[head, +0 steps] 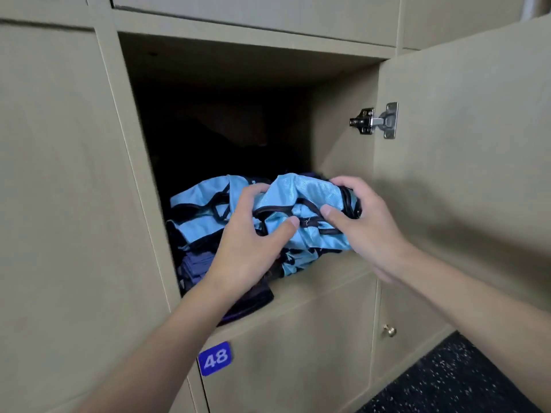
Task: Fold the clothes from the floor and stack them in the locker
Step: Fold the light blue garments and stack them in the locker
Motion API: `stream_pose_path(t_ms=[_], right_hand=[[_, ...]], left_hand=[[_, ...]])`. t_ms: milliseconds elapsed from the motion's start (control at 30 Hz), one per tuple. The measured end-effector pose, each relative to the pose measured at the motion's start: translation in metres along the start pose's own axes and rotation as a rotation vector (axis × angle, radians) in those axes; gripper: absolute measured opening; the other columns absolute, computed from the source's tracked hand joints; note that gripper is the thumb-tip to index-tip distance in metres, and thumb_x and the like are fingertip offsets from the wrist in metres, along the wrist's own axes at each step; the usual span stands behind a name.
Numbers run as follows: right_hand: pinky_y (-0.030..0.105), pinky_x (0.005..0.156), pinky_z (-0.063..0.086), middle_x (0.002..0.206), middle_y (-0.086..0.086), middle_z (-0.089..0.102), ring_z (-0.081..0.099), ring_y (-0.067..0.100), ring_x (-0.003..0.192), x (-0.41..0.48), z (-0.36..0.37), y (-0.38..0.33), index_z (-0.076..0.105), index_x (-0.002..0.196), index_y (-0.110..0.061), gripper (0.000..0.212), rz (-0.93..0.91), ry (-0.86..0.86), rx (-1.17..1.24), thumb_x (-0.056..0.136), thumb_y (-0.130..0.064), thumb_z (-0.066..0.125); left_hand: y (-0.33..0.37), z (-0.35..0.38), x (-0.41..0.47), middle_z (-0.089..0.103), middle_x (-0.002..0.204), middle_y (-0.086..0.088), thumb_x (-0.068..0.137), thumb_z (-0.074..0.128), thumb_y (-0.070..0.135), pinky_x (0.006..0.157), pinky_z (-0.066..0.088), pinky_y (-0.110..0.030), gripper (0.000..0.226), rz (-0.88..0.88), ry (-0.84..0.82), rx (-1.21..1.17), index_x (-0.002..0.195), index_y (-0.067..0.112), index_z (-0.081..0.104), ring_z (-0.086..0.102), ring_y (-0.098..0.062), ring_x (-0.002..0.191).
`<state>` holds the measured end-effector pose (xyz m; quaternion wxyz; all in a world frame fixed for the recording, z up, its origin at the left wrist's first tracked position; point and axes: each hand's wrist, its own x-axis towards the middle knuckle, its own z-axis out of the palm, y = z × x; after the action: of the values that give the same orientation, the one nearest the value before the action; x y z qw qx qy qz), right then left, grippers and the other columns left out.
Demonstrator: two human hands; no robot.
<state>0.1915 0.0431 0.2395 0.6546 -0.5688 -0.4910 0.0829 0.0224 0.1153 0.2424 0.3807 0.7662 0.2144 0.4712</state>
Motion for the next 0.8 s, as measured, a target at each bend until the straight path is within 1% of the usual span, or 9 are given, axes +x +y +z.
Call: stream_pose_path(t_ms=[100,167,267,333,367,433,500,633,800], right_hand=[[0.017,0.064,0.054,0.106,-0.003,0.067,0.069,0.003,0.081,0.045,0.01,-0.001,0.06,0.113,-0.035,0.031,-0.005,0.011,0.047,0.092,-0.015,0.069],[0.018,0.063,0.056,0.104,-0.003,0.067,0.07,0.002,0.078,0.074,0.019,0.0,0.06,0.116,-0.032,0.031,0.017,-0.007,0.112,0.092,-0.014,0.068],[0.027,0.074,0.06,0.106,-0.002,0.069,0.071,0.009,0.086,0.116,0.035,0.01,0.061,0.123,-0.026,0.033,0.047,-0.053,0.128,0.093,-0.014,0.067],[0.03,0.082,0.06,0.112,0.001,0.069,0.07,0.014,0.094,0.138,0.046,0.021,0.059,0.129,-0.023,0.037,0.11,-0.124,0.128,0.094,-0.014,0.066],[0.029,0.085,0.058,0.12,0.002,0.066,0.068,0.015,0.101,0.145,0.053,0.029,0.056,0.133,-0.023,0.039,0.143,-0.177,0.086,0.095,-0.016,0.064],[0.027,0.098,0.048,0.143,0.002,0.05,0.053,0.019,0.122,0.154,0.063,0.047,0.049,0.141,-0.029,0.042,0.111,-0.256,-0.231,0.1,-0.026,0.057],[0.039,0.113,0.03,0.157,-0.003,0.027,0.028,0.024,0.139,0.151,0.067,0.059,0.041,0.146,-0.036,0.045,-0.004,-0.212,-0.52,0.102,-0.038,0.048],[0.041,0.115,0.015,0.159,-0.014,0.021,0.012,0.012,0.142,0.138,0.063,0.074,0.036,0.149,-0.037,0.05,-0.32,-0.196,-0.612,0.101,-0.046,0.043],[0.034,0.121,0.019,0.156,-0.006,0.034,0.023,0.009,0.146,0.144,0.071,0.089,0.042,0.149,-0.021,0.055,-0.263,-0.298,-0.424,0.099,-0.042,0.052]], left_hand=[[-0.004,-0.007,0.043,0.066,0.105,0.017,0.09,0.071,0.035,0.079,0.056,-0.024,0.042,0.051,0.01,0.134,0.122,0.037,0.045,0.066,0.0,0.094],[-0.008,-0.012,0.073,0.058,0.115,0.012,0.088,0.07,0.043,0.09,0.054,-0.035,0.043,0.078,0.06,0.292,0.122,0.037,0.044,0.061,-0.01,0.107],[-0.017,-0.018,0.111,0.04,0.14,0.008,0.088,0.066,0.046,0.11,0.035,-0.043,0.059,0.148,0.178,0.617,0.139,0.031,0.04,0.039,-0.019,0.132],[-0.029,-0.019,0.127,0.034,0.153,0.011,0.093,0.062,0.044,0.115,0.03,-0.046,0.066,0.159,0.098,0.648,0.15,0.035,0.03,0.034,-0.016,0.14],[-0.038,-0.018,0.131,0.034,0.155,0.012,0.095,0.06,0.043,0.116,0.028,-0.046,0.065,0.142,0.044,0.672,0.152,0.037,0.029,0.035,-0.015,0.141],[-0.056,-0.014,0.131,0.036,0.155,0.013,0.098,0.054,0.045,0.119,0.021,-0.042,0.059,0.095,-0.008,0.797,0.152,0.035,0.033,0.037,-0.014,0.14],[-0.07,-0.01,0.126,0.033,0.156,0.015,0.1,0.048,0.047,0.121,0.013,-0.036,0.057,0.079,0.016,0.884,0.153,0.035,0.031,0.034,-0.012,0.139],[-0.082,-0.01,0.126,0.029,0.158,0.015,0.1,0.045,0.045,0.121,0.01,-0.034,0.057,0.112,0.065,0.924,0.154,0.035,0.028,0.03,-0.011,0.141],[-0.1,-0.012,0.126,0.017,0.164,0.007,0.1,0.04,0.051,0.121,0.005,-0.033,0.059,0.143,0.091,0.963,0.155,0.03,0.029,0.014,-0.012,0.149]])
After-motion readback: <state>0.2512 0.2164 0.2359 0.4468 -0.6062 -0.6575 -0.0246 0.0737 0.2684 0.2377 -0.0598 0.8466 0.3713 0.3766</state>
